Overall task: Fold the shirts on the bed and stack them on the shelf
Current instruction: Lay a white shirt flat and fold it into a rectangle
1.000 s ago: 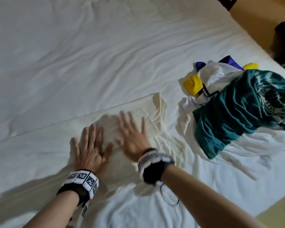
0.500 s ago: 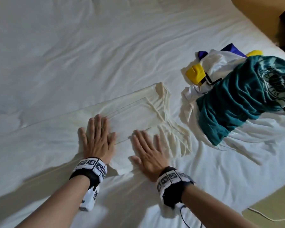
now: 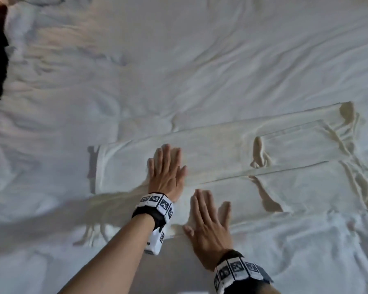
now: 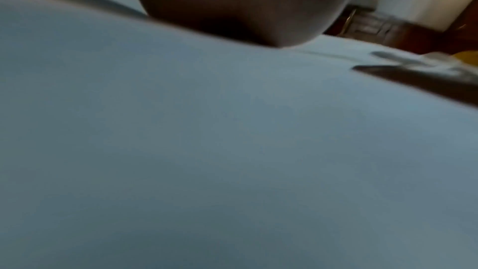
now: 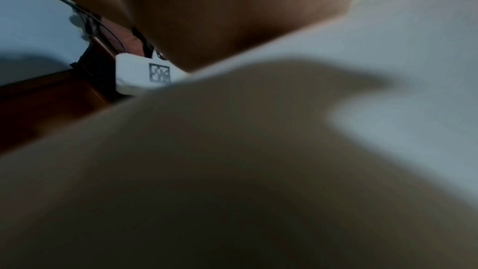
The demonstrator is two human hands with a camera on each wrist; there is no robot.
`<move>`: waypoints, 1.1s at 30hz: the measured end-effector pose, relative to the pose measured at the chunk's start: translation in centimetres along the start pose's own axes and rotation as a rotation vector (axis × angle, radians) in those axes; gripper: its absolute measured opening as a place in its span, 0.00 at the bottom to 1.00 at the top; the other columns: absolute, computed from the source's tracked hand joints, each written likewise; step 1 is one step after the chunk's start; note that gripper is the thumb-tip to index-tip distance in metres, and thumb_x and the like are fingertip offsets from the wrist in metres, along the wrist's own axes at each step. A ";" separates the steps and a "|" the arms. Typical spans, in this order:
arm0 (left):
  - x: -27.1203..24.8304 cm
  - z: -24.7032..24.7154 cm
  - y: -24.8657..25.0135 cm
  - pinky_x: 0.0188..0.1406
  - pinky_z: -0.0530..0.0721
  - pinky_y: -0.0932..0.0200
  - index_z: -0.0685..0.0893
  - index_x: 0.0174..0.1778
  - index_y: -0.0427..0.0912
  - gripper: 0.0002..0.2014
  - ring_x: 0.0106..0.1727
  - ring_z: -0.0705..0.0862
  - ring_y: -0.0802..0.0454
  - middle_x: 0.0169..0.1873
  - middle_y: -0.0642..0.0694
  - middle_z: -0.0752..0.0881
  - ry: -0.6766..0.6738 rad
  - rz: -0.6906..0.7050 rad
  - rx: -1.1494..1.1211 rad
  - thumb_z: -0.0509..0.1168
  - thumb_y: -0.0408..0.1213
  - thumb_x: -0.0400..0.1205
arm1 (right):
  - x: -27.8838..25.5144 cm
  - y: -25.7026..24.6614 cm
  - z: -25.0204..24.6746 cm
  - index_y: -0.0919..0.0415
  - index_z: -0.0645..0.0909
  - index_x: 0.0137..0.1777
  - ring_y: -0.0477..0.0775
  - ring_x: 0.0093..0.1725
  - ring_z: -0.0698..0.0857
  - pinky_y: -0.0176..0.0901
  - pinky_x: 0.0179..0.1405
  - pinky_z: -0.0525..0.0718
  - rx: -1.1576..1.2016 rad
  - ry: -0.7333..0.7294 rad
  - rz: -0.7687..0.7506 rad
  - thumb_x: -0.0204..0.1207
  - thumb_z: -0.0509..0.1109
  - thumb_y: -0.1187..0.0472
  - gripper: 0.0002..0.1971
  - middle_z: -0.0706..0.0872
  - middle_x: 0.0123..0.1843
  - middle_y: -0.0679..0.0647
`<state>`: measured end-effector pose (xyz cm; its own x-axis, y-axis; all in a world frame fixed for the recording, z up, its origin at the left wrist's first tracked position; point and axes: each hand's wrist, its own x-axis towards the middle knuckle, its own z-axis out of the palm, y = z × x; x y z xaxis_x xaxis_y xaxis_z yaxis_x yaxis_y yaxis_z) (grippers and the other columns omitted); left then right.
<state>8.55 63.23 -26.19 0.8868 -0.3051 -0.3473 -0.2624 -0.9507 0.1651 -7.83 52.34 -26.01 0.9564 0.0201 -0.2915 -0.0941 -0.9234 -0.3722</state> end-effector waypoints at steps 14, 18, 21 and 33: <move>2.9 -9.3 -17.0 0.75 0.65 0.42 0.70 0.77 0.45 0.23 0.76 0.70 0.42 0.74 0.43 0.74 0.095 -0.082 -0.035 0.60 0.33 0.84 | 5.2 -18.4 3.3 0.48 0.83 0.58 0.56 0.59 0.76 0.56 0.61 0.73 -0.039 0.050 -0.468 0.54 0.76 0.45 0.28 0.81 0.60 0.48; 3.5 -11.4 -16.3 0.60 0.79 0.50 0.74 0.69 0.46 0.18 0.59 0.81 0.38 0.61 0.39 0.83 0.011 -0.144 -0.144 0.63 0.38 0.83 | 5.9 -18.6 3.4 0.50 0.85 0.38 0.53 0.41 0.79 0.46 0.40 0.78 0.169 0.182 -0.450 0.64 0.74 0.54 0.04 0.82 0.40 0.46; 3.6 -13.2 -14.1 0.31 0.76 0.63 0.81 0.59 0.50 0.13 0.31 0.77 0.53 0.38 0.48 0.82 0.055 -0.123 -0.565 0.62 0.31 0.82 | 4.7 -16.6 1.3 0.54 0.82 0.47 0.54 0.39 0.83 0.47 0.36 0.81 0.625 0.182 -0.180 0.73 0.60 0.58 0.09 0.84 0.41 0.48; 5.6 -15.9 -0.7 0.47 0.87 0.59 0.92 0.44 0.44 0.09 0.43 0.90 0.48 0.40 0.45 0.91 -0.109 -0.022 -0.334 0.76 0.31 0.69 | 2.2 -3.2 -3.1 0.57 0.83 0.42 0.49 0.34 0.85 0.45 0.32 0.82 1.145 0.343 0.378 0.74 0.72 0.52 0.09 0.88 0.33 0.53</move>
<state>19.75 63.12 -13.52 0.8401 -0.3061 -0.4479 -0.0887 -0.8920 0.4432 -4.58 54.14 -22.74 0.8236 -0.4326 -0.3668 -0.3994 0.0168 -0.9166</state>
